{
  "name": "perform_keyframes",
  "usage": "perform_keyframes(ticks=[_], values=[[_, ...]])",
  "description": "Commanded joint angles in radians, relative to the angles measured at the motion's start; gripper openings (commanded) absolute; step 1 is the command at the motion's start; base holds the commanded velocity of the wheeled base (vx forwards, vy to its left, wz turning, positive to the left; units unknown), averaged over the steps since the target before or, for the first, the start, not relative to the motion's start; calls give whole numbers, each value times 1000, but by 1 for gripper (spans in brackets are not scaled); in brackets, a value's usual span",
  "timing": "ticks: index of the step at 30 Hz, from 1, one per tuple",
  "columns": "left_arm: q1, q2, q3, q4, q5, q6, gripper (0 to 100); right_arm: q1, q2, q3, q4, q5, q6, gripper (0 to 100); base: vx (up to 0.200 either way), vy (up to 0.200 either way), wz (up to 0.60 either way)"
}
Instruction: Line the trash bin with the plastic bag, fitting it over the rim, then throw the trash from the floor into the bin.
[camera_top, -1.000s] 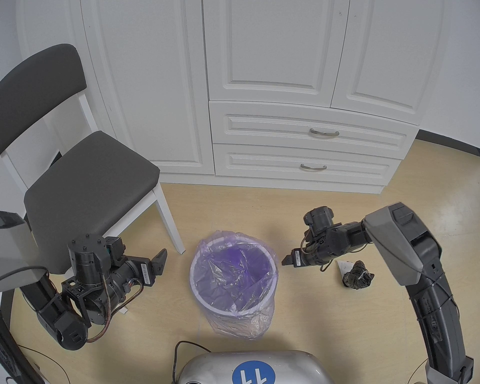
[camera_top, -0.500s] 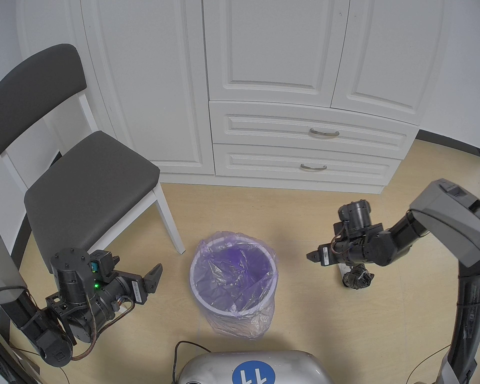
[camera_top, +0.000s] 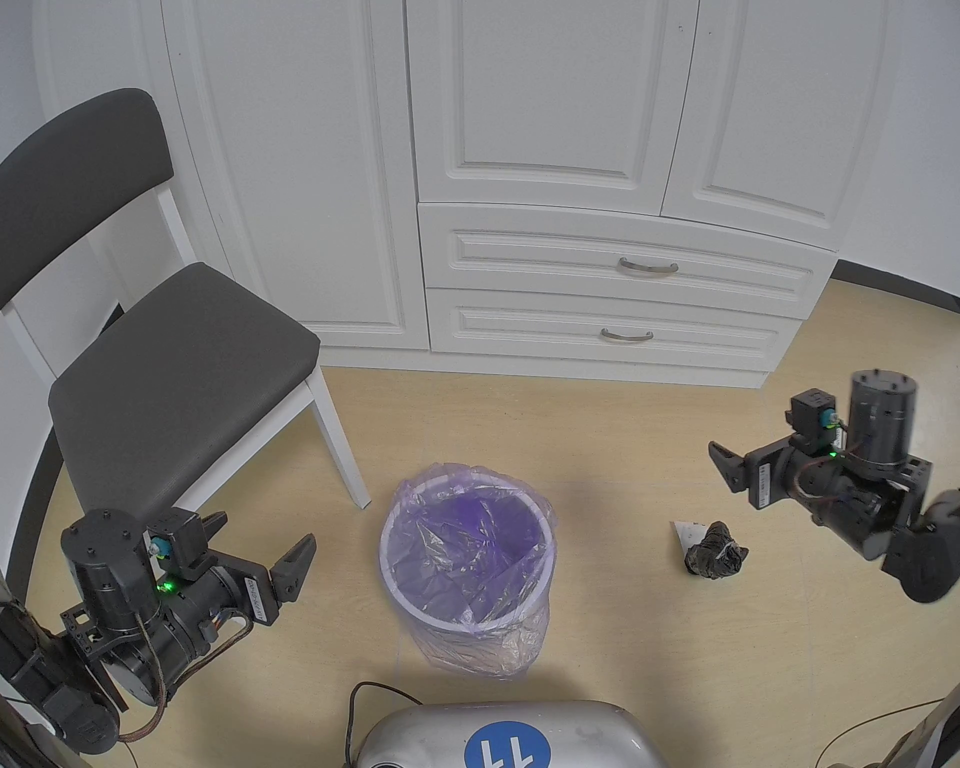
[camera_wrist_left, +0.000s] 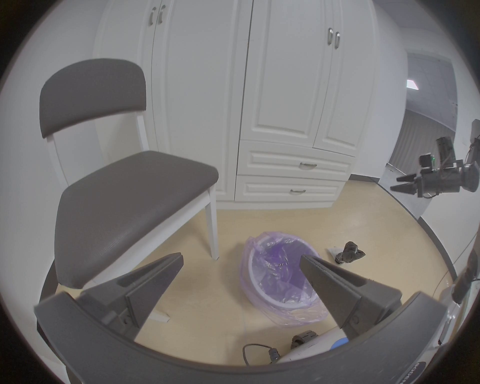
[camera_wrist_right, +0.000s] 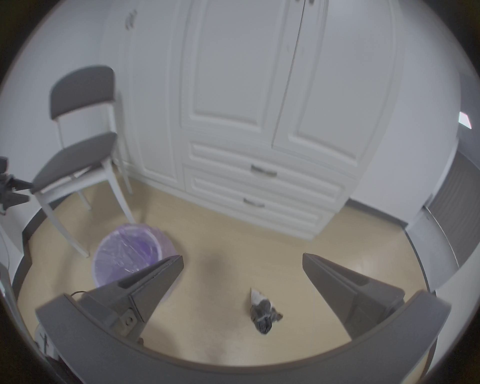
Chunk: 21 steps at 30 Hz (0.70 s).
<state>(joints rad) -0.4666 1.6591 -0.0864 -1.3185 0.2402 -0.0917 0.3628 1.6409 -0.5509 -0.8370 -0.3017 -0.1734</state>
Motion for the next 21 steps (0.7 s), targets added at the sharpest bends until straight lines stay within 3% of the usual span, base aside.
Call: perform_keyframes(ticks=[1, 7, 12, 15, 21], values=[[-40, -111, -24, -5, 5, 38, 100, 15, -273, 163, -134, 41, -132, 100, 0, 0, 0], [-64, -162, -73, -4, 16, 41, 100, -15, -294, 132, -132, -99, -153, 100, 0, 0, 0], [-64, -206, -73, -4, 70, 116, 100, -24, -317, 131, -132, -137, -161, 100, 0, 0, 0], [-63, -225, -75, -4, 88, 136, 100, -22, -329, 143, -137, -160, -198, 100, 0, 0, 0], [-63, -295, -81, -4, 110, 239, 100, -7, -386, 175, -139, -281, -310, 100, 0, 0, 0]])
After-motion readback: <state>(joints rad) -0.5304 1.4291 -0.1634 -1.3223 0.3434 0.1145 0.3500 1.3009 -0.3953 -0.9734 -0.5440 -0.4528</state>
